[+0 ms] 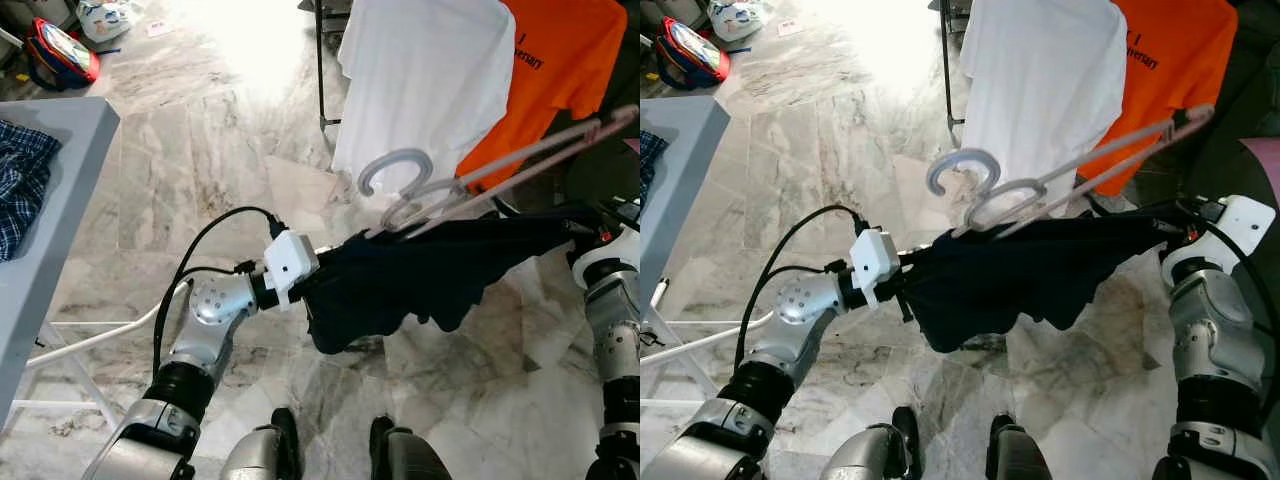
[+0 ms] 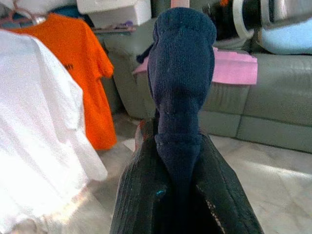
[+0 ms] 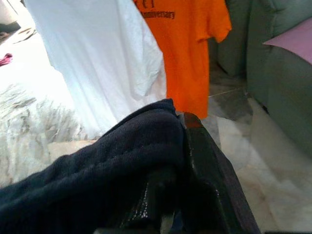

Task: Hang hanger

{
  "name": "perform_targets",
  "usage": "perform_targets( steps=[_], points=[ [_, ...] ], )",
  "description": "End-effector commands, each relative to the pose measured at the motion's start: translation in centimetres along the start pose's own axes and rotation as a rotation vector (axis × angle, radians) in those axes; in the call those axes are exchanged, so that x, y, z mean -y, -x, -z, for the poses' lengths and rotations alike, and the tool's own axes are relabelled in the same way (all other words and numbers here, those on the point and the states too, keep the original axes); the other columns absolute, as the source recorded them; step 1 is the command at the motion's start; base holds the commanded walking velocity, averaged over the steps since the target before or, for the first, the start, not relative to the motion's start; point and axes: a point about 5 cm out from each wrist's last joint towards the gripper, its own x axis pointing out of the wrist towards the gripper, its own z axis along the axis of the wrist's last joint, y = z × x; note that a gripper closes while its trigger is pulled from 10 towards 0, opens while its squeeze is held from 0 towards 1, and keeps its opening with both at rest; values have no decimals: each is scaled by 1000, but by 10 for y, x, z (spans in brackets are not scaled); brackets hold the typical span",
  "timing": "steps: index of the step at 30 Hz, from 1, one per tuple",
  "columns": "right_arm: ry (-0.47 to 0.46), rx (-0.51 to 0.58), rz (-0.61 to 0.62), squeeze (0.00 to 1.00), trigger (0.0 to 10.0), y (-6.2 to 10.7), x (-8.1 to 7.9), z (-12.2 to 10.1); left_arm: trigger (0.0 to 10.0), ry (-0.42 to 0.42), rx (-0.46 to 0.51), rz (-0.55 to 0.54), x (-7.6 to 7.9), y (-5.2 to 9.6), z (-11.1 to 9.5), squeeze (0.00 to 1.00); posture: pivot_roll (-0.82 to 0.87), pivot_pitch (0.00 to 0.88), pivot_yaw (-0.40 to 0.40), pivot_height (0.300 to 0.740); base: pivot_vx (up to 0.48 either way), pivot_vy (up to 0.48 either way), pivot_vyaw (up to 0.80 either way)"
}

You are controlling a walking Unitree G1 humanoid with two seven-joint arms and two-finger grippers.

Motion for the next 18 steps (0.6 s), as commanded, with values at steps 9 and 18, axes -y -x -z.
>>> perform_targets(
  steps=[9,18],
  points=[
    [25,171,116,0,0,2,14,-51,0,90,-94,3,20,24,32,0,-127,300,44,740,0,0,0],
    [27,203,116,0,0,3,10,-60,0,98,-163,61,33,30,46,0,-133,300,44,740,0,0,0]
  ],
)
